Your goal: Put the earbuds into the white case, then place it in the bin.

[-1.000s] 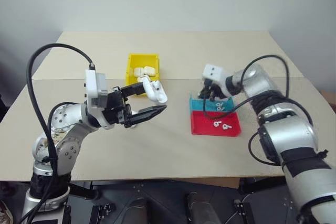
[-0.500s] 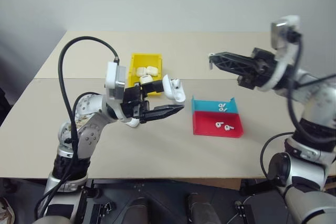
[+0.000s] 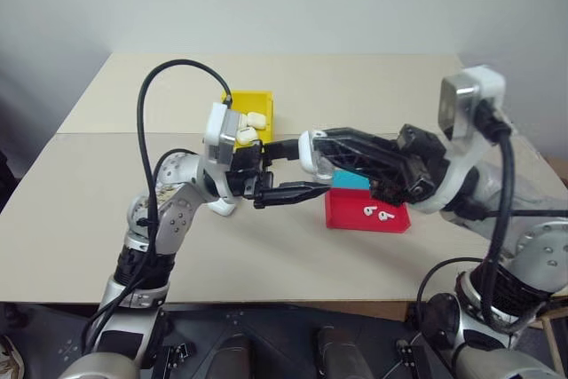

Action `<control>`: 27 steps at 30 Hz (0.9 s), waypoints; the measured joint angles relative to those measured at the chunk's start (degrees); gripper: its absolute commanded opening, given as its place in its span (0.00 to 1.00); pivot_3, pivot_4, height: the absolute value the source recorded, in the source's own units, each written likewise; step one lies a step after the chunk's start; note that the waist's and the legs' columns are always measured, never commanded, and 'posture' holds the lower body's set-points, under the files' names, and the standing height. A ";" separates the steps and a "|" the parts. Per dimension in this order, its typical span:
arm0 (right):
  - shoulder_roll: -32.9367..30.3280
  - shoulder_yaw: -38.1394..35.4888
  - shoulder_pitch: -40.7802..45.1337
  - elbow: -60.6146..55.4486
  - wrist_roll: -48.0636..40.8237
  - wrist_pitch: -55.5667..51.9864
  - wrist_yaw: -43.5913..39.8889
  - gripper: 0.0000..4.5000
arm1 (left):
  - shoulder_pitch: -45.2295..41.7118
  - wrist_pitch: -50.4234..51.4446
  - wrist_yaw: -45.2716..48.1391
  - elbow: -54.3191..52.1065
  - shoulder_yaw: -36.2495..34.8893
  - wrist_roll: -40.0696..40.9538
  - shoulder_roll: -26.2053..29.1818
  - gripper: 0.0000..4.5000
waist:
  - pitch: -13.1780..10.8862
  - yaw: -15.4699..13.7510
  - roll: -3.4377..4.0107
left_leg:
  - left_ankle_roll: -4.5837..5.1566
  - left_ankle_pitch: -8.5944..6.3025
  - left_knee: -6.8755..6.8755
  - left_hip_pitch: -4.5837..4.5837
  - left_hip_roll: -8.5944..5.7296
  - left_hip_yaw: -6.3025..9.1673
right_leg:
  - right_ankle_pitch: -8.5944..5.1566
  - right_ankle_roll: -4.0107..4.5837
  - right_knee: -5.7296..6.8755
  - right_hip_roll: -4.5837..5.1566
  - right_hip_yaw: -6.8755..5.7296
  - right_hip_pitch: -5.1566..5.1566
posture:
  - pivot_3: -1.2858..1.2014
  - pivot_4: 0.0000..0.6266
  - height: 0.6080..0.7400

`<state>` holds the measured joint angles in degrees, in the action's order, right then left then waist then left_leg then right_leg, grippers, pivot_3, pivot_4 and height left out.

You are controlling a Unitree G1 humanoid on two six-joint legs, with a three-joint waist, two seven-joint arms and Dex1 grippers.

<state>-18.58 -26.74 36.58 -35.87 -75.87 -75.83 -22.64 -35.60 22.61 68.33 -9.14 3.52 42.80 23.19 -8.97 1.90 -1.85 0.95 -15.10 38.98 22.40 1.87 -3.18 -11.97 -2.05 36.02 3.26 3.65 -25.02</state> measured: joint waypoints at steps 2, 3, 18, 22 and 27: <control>-2.24 1.36 -1.48 0.04 -1.69 2.10 0.74 0.14 | 0.02 0.00 0.08 0.04 -0.03 -0.08 0.03 0.62 | 0.00 0.19 0.00 | 0.00 0.00 -0.01 0.01 0.00 0.02 | 0.00 0.00 -0.02 -0.01 0.00 0.00 | 0.52 0.24 1.00; -3.07 1.88 -2.07 0.07 -2.40 2.94 1.01 0.14 | 0.03 0.00 0.09 0.04 -0.07 -0.15 0.06 0.62 | 0.00 0.25 0.00 | 0.00 0.00 -0.01 0.01 0.00 0.03 | 0.00 -0.01 -0.03 -0.01 0.00 0.00 | 0.52 0.24 1.00; -14.41 9.57 -7.67 0.20 -8.54 15.82 1.65 0.14 | 0.76 -0.08 -0.36 -0.35 -0.18 -1.03 -0.14 0.62 | -0.01 0.46 -0.01 | 0.01 0.00 -0.01 0.03 0.01 0.07 | -0.01 -0.03 -0.07 -0.01 0.00 0.01 | 0.52 0.24 1.00; -16.01 11.31 -8.40 -0.07 -7.65 18.38 0.91 0.14 | 0.78 -0.07 -0.67 -0.85 -0.15 -1.06 -0.19 0.62 | -0.01 0.46 -0.02 | 0.01 0.00 0.00 0.02 0.01 0.07 | -0.01 -0.03 -0.06 -0.01 0.00 0.01 | 0.52 0.24 1.00; -17.28 12.85 -8.87 -0.61 -6.12 21.07 0.00 0.14 | 0.81 -0.07 -0.78 -0.97 -0.21 -1.08 -0.14 0.62 | -0.01 0.40 -0.02 | 0.01 0.00 0.00 0.03 0.00 0.07 | -0.02 -0.03 -0.07 -0.01 0.00 0.01 | 0.52 0.24 1.00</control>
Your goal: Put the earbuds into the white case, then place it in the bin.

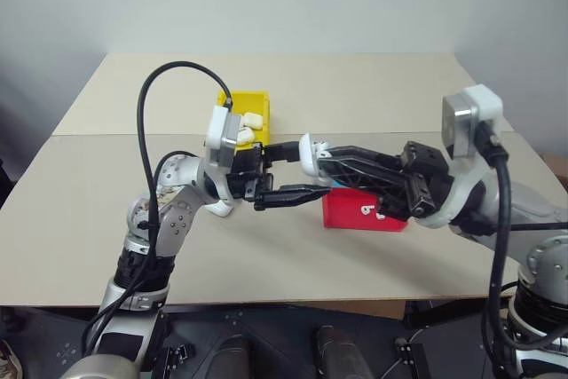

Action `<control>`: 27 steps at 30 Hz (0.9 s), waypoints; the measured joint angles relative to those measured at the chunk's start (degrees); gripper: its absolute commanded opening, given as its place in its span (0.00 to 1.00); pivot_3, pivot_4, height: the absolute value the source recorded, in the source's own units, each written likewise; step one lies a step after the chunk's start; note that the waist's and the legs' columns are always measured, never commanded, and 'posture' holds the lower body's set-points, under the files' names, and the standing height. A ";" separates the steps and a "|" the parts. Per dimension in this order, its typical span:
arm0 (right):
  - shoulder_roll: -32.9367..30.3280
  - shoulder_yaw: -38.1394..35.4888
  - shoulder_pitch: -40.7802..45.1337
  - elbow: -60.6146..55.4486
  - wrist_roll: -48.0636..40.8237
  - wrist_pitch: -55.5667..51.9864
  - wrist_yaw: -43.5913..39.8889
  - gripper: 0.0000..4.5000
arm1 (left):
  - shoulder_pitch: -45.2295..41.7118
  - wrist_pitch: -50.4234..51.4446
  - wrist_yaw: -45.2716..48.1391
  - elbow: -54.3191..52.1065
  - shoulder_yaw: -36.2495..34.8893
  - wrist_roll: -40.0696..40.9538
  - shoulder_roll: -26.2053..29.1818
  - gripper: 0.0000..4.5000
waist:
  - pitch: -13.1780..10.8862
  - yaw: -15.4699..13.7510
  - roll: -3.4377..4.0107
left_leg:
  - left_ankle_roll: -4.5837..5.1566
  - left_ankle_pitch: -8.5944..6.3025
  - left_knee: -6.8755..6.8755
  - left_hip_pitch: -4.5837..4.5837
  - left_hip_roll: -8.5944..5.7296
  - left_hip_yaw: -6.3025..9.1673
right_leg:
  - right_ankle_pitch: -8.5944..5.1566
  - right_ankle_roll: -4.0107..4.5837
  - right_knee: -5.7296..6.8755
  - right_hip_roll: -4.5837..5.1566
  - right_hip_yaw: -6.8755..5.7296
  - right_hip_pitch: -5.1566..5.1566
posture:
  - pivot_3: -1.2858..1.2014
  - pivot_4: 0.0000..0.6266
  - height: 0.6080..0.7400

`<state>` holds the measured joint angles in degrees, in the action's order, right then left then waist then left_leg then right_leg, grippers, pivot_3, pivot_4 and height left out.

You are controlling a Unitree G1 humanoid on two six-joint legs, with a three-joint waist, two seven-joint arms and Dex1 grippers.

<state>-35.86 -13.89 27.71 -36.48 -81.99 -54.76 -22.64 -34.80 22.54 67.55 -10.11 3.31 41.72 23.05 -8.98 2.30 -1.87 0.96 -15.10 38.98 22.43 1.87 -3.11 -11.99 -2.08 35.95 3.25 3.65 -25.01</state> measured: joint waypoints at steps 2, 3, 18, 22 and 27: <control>-0.50 0.44 -0.17 -0.06 0.33 0.81 -0.30 0.14 | 0.00 0.00 -0.01 0.00 0.00 -0.01 0.00 0.62 | 0.00 -0.02 0.00 | 0.00 0.00 0.00 0.00 0.00 0.00 | 0.00 0.00 0.00 0.00 0.00 0.00 | 0.52 0.24 1.00; -0.70 0.67 -0.31 -0.08 0.45 1.27 -0.45 0.14 | 0.00 0.00 -0.03 0.00 0.00 -0.02 0.00 0.62 | 0.00 -0.04 0.00 | 0.00 0.00 0.00 0.00 0.00 0.00 | 0.00 0.00 0.00 0.00 0.00 0.00 | 0.52 0.24 1.00; -6.76 1.38 -4.11 0.30 1.95 4.11 -4.12 0.88 | -0.02 -0.05 -0.62 0.04 -0.38 -0.04 -0.32 0.62 | -0.01 -0.23 -0.01 | 0.00 0.00 0.01 0.00 0.00 -0.01 | 0.00 0.00 -0.01 0.01 0.00 0.00 | 0.52 0.24 1.00; -8.86 0.33 -4.56 1.12 1.94 4.13 -6.71 0.88 | -0.02 -0.05 -0.65 -0.15 -0.38 -0.06 -0.44 0.62 | -0.01 -0.27 -0.01 | 0.00 0.00 0.01 0.00 0.00 -0.01 | 0.00 0.00 -0.01 -0.01 0.00 0.01 | 0.52 0.24 1.00; -12.18 -0.68 0.10 4.61 3.73 4.49 -9.98 0.61 | -0.06 -0.13 -0.65 0.15 -0.29 -0.52 -0.72 0.62 | -0.01 -0.16 -0.01 | 0.00 0.00 0.03 -0.03 -0.02 -0.03 | 0.01 -0.01 -0.02 0.00 0.04 0.02 | 0.52 0.24 1.00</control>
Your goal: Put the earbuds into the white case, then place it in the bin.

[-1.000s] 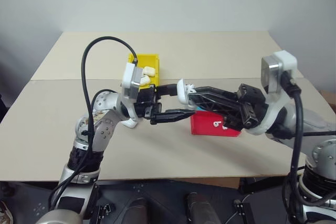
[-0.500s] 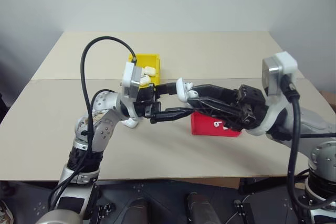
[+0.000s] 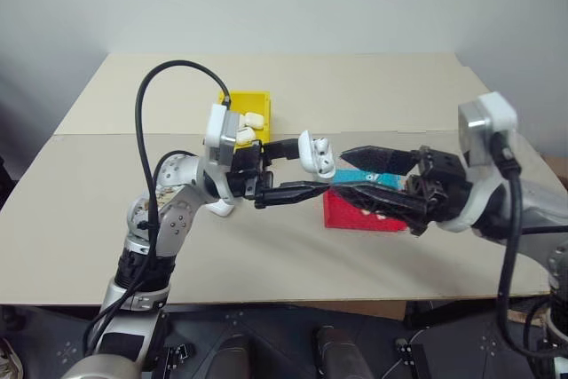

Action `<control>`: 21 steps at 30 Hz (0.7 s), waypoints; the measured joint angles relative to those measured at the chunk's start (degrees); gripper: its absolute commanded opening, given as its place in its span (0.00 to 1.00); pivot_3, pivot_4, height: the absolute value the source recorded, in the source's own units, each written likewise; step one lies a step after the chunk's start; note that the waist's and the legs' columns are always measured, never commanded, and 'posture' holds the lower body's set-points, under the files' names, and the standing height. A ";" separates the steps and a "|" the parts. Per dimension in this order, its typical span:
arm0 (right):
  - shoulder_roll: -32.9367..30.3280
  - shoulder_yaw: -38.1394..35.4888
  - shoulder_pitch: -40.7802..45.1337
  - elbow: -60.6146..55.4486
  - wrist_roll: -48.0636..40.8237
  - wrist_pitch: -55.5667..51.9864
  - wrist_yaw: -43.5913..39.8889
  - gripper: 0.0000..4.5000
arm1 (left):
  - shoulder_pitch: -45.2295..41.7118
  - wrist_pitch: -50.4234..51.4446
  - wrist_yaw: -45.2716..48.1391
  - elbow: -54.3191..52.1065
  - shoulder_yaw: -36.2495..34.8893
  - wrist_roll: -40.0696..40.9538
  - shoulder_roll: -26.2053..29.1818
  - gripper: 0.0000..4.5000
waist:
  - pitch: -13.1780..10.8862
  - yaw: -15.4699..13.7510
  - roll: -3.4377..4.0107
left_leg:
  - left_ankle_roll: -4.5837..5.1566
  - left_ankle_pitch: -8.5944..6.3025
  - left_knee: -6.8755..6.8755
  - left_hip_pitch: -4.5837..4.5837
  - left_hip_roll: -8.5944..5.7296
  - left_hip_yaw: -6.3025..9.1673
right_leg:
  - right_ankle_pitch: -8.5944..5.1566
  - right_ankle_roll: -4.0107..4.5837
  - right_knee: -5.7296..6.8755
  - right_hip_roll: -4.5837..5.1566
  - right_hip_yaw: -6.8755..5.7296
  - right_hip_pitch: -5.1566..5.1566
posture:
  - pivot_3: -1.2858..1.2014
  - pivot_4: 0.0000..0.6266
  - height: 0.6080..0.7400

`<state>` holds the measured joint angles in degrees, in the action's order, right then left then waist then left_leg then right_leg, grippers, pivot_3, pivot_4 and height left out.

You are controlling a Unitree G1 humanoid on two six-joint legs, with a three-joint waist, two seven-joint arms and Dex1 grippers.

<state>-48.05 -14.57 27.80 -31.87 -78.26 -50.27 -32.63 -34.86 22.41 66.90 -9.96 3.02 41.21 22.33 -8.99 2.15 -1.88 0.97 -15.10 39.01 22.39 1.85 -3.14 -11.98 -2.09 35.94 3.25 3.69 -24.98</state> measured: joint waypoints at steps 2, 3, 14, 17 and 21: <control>-1.83 0.35 4.74 2.21 3.27 0.66 -2.06 0.46 | -0.02 -0.28 0.04 0.90 0.39 -0.82 -0.46 0.62 | 0.00 -0.06 0.00 | 0.00 0.00 -0.01 -0.02 0.01 -0.02 | 0.00 0.00 -0.02 -0.03 -0.02 0.03 | 0.52 0.24 1.00; -2.19 1.02 7.22 3.30 5.16 1.11 -3.21 0.38 | -0.05 -0.58 0.03 1.56 0.57 -1.15 -0.75 0.62 | 0.00 -0.04 0.00 | 0.00 0.00 -0.01 -0.03 0.02 -0.04 | 0.00 0.00 -0.03 -0.04 -0.02 0.03 | 0.52 0.24 1.00; 1.88 20.00 30.05 11.07 26.12 3.06 -14.89 0.00 | -0.86 -3.54 1.37 7.62 3.46 -6.29 -3.37 0.62 | 0.00 -0.09 0.01 | 0.02 -0.01 -0.01 0.16 0.03 -0.12 | 0.01 0.01 -0.05 -0.01 -0.06 -0.13 | 0.52 0.24 1.00; 1.54 24.65 31.98 10.74 32.22 5.04 -19.99 0.00 | -0.93 -4.60 2.15 7.79 3.58 -7.36 -3.34 0.62 | 0.01 -0.52 0.01 | 0.03 -0.01 0.00 0.21 0.02 -0.13 | 0.01 0.01 -0.06 0.03 -0.08 -0.16 | 0.52 0.24 1.00; -0.54 27.62 31.23 10.14 37.89 7.77 -26.27 0.00 | -1.00 -5.11 2.70 7.36 3.53 -7.40 -3.25 0.62 | 0.01 -1.29 0.01 | 0.04 -0.02 0.03 0.24 0.02 -0.15 | 0.00 0.01 -0.08 0.03 -0.15 -0.16 | 0.52 0.24 1.00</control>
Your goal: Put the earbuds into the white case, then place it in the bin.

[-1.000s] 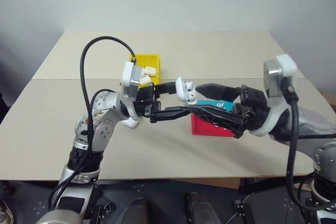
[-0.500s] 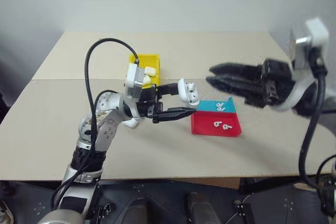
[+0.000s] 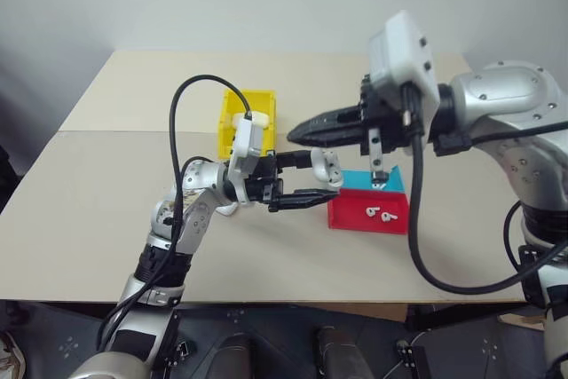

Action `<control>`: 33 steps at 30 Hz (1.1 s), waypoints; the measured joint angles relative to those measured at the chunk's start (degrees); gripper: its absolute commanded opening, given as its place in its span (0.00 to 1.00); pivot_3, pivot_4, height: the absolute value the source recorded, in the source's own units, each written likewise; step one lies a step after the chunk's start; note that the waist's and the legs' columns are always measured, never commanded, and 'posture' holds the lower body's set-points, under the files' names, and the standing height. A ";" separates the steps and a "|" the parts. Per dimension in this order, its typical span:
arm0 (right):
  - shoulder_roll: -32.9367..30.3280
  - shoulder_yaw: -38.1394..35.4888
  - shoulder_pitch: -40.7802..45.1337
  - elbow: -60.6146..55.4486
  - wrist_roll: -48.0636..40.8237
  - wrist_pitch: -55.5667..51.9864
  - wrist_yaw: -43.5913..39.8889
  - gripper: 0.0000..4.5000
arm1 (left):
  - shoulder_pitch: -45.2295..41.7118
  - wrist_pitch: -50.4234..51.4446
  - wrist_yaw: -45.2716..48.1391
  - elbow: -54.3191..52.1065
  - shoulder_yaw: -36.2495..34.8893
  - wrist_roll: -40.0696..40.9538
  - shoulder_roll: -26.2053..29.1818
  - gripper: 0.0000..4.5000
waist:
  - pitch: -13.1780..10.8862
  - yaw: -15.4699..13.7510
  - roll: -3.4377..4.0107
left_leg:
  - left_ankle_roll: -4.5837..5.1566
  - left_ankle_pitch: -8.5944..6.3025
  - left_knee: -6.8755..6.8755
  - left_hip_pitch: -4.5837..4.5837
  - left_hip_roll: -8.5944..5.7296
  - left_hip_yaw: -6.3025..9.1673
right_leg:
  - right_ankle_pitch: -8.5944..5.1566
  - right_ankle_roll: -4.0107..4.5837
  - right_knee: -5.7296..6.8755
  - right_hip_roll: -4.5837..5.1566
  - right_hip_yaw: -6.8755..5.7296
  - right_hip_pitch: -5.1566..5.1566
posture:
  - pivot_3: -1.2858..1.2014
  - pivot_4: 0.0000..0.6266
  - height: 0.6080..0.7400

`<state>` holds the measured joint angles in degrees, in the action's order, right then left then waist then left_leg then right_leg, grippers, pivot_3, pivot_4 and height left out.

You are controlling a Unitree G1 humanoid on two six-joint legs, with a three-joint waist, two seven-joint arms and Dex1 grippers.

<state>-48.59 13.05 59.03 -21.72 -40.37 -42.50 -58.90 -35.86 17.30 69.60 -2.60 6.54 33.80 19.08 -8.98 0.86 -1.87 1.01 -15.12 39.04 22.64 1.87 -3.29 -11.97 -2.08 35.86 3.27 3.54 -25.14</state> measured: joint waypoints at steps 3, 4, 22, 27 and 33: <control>-1.42 -0.28 -1.70 -0.26 2.71 2.44 -3.19 0.00 | 0.32 0.10 -0.04 -0.16 -0.05 -0.44 0.81 0.62 | 0.00 -0.09 0.00 | 0.00 0.00 0.02 0.00 0.00 -0.03 | 0.00 0.00 0.01 0.00 0.00 0.00 | 0.52 0.24 1.00; -1.69 -0.53 -1.99 -0.24 3.25 2.90 -3.83 0.00 | 0.45 0.10 -0.08 -0.16 -0.05 -0.49 0.85 0.62 | 0.00 -0.09 0.00 | 0.00 0.00 0.02 0.00 0.00 -0.03 | 0.00 0.00 0.02 0.00 0.00 0.00 | 0.52 0.24 1.00; -1.85 -10.78 -4.64 -1.69 0.72 -0.51 -1.93 0.00 | 2.00 0.14 -1.06 -3.32 -1.74 0.29 2.01 0.62 | 0.00 0.09 0.00 | 0.00 0.00 0.05 -0.13 0.02 -0.01 | 0.00 0.01 0.13 -0.02 0.07 0.03 | 0.52 0.24 1.00; 1.86 -6.42 2.18 1.36 3.12 -0.14 -3.62 0.00 | 1.97 0.14 -0.92 -2.90 -1.42 0.26 0.93 0.62 | 0.01 0.19 0.01 | 0.00 0.00 0.05 -0.16 0.01 -0.06 | 0.00 0.01 0.14 -0.02 0.10 0.04 | 0.52 0.24 1.00; 4.43 2.84 3.90 3.38 9.44 3.35 -9.12 0.00 | 1.96 0.18 -0.94 -2.88 -0.95 0.18 0.41 0.62 | 0.01 0.02 0.01 | 0.00 0.00 0.08 -0.09 0.00 -0.09 | 0.00 0.01 0.13 -0.01 0.04 0.03 | 0.52 0.24 1.00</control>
<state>-44.16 15.89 62.93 -18.34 -30.94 -39.16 -68.02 -33.90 17.47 68.66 -5.47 5.59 33.99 19.49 -8.97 0.88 -1.86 1.00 -15.12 39.12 22.54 1.88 -3.38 -11.97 -2.07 35.99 3.27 3.58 -25.11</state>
